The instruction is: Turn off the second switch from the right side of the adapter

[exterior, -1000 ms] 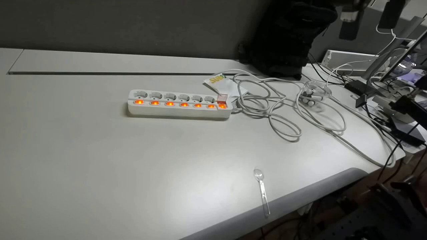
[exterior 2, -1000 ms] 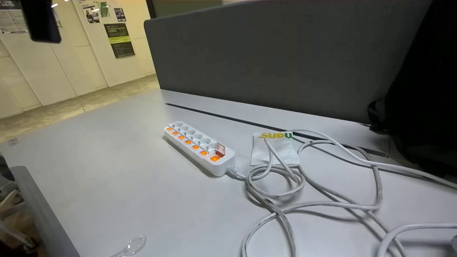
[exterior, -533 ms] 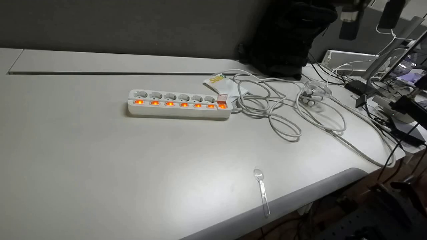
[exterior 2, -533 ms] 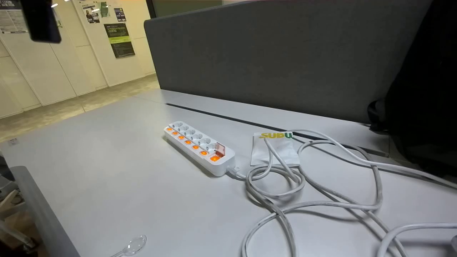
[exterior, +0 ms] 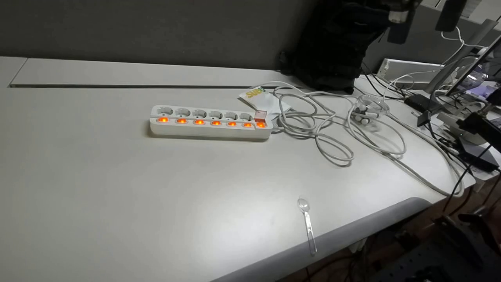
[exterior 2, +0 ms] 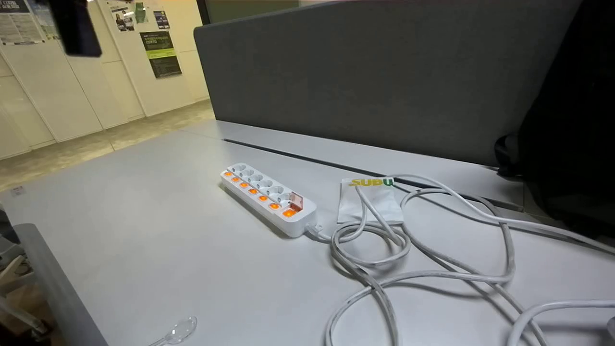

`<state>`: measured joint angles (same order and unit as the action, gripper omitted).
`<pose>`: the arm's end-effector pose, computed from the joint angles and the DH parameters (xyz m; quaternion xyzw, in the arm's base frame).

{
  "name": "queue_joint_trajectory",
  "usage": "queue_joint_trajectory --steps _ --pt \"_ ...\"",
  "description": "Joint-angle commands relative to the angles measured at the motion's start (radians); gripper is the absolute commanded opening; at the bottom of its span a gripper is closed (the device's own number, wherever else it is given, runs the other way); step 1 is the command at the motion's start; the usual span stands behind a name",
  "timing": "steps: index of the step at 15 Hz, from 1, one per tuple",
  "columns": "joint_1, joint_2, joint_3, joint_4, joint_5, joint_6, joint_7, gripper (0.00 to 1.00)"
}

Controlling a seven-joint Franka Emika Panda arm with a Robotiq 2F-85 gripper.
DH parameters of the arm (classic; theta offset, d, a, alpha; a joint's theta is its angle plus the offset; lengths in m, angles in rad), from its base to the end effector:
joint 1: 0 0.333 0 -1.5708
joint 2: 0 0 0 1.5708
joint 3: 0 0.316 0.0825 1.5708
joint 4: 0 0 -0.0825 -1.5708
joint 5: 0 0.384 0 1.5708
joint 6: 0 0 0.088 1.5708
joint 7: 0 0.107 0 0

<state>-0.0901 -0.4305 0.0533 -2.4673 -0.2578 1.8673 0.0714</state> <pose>0.3920 -0.0336 0.4379 0.9878 -0.0089 -0.0828 0.1315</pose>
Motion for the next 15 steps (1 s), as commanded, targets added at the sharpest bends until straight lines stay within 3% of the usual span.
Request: queue_joint_trajectory --steps 1,3,6,7,8,15 --pt "0.003 0.02 0.017 -0.02 -0.032 0.177 0.169 1.0" --pt "-0.007 0.066 0.035 -0.017 -0.042 0.288 0.263 1.0" --pt "-0.01 0.183 0.06 0.024 -0.056 0.357 0.349 1.0" --pt "-0.004 0.227 0.059 0.042 -0.05 0.367 0.352 0.75" --pt "0.002 0.268 0.056 0.059 -0.043 0.375 0.348 0.75" --pt "0.042 0.528 0.004 0.198 0.032 0.426 0.34 0.25"
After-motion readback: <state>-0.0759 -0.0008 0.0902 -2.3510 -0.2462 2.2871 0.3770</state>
